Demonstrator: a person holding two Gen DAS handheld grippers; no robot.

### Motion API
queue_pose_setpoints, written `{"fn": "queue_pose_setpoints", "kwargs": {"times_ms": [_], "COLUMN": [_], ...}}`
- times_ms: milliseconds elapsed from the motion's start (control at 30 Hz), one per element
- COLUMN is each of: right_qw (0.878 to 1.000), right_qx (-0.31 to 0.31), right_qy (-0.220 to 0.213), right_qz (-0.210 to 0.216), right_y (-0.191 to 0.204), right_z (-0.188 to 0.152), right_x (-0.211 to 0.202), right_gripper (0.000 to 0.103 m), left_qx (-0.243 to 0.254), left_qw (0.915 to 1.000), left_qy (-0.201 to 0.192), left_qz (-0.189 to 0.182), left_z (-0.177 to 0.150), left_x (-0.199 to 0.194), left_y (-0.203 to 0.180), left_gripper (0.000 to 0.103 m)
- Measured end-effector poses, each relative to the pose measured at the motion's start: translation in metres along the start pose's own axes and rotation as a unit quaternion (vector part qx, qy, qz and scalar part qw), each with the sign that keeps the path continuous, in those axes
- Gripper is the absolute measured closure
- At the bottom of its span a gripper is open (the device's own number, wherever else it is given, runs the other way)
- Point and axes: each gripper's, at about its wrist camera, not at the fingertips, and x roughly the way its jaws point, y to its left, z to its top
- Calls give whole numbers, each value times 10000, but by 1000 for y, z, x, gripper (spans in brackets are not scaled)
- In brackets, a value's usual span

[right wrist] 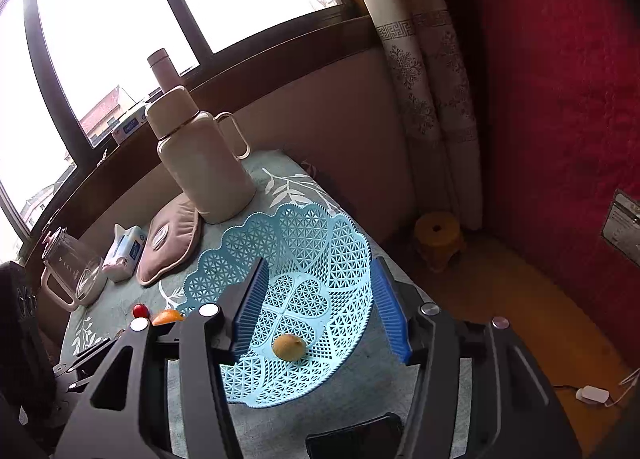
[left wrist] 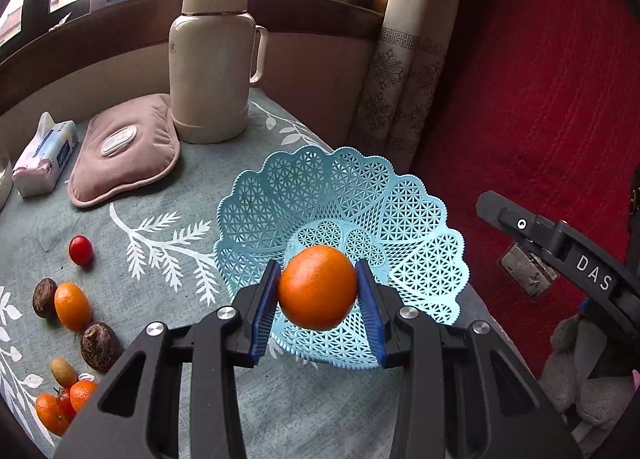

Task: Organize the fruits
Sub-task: 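Open both tools to release the fruits into the basket and withdraw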

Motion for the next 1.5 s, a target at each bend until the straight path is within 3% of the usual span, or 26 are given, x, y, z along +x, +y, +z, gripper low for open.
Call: {"fn": "queue_pose_setpoints", "kwargs": {"times_ms": [100, 133, 167, 233, 333, 567, 700, 1033, 1500], "right_qw": [10000, 10000, 10000, 10000, 9999, 9999, 9998, 9996, 9974], "right_qx": [36, 41, 44, 74, 123, 110, 120, 100, -272], "right_qy": [-11, -14, -11, -13, -38, -61, -119, -199, -208], "right_qz": [4, 5, 8, 1, -26, 12, 48, 192, 632], "right_y": [-2, -2, -2, -2, -2, 1, 2, 8, 42], "right_z": [1, 2, 2, 2, 1, 1, 1, 1, -11], "right_x": [-1, -1, -1, -1, -1, -2, -5, -14, -27], "right_gripper": [42, 42, 42, 40, 35, 33, 28, 28, 28], "left_qx": [-6, -21, -43, -105, -201, -373, -418, -560, -971], "left_qw": [10000, 10000, 10000, 9998, 9992, 9971, 9954, 9913, 9722], "left_qy": [89, 89, 58, -147, -346, -595, -731, -929, -1473], "left_qz": [-7, -11, -20, -27, -30, 304, 463, 743, 1541], "left_z": [-1, -2, -2, -2, -2, -5, -6, -10, -15], "left_x": [10, 11, 11, 7, -3, -19, -30, -58, -125], "left_y": [-2, -1, -1, 3, 10, 24, 28, 41, 85], "left_gripper": [64, 59, 43, 20, 18, 10, 9, 7, 7]}}
